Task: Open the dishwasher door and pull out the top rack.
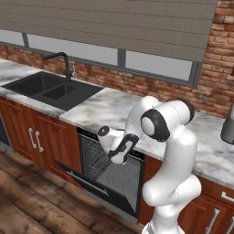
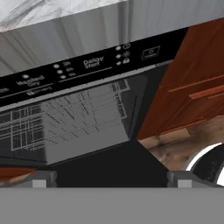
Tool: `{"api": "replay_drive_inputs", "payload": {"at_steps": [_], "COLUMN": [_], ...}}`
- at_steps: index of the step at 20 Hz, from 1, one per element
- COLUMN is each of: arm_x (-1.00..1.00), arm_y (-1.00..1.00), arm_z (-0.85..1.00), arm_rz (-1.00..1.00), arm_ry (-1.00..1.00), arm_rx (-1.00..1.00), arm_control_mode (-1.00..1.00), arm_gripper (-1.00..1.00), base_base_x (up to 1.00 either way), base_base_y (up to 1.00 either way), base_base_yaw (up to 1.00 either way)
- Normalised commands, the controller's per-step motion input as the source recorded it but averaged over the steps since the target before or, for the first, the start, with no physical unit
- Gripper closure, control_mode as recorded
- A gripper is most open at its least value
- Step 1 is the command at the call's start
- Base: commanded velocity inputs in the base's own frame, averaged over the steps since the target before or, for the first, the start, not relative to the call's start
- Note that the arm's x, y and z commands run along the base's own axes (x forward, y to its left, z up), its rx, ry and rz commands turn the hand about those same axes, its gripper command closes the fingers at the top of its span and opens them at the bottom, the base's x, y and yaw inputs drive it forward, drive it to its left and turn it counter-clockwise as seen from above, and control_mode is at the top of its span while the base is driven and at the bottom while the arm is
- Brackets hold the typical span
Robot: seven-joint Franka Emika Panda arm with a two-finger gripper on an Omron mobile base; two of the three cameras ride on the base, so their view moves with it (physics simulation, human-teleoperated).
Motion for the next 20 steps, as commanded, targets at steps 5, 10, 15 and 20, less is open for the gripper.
{"api": "replay_drive_inputs", "payload": {"at_steps": [5,10,15,20], "arm_x": [-0.03,-0.02,-0.02,-0.16], "arm_y": [0.00,0.00,0.01,0.10], "arm_z": [-0.48,-0.49,-0.39,-0.68], "arm_rz": [0.00,0.00,0.00,-0.04], "arm_ry": [-0.05,-0.17,-0.24,-0.12], "arm_rx": [0.00,-0.06,-0.14,-0.11], "arm_control_mode": [-1.00,-1.00,-1.00,-1.00], "arm_gripper": [-1.00,-1.00,-1.00,-1.00], "base_base_x": [0.00,0.00,0.00,0.00], "base_base_y": [0.00,0.00,0.00,0.00], "base_base_yaw": [0.00,0.00,0.00,0.00]}}
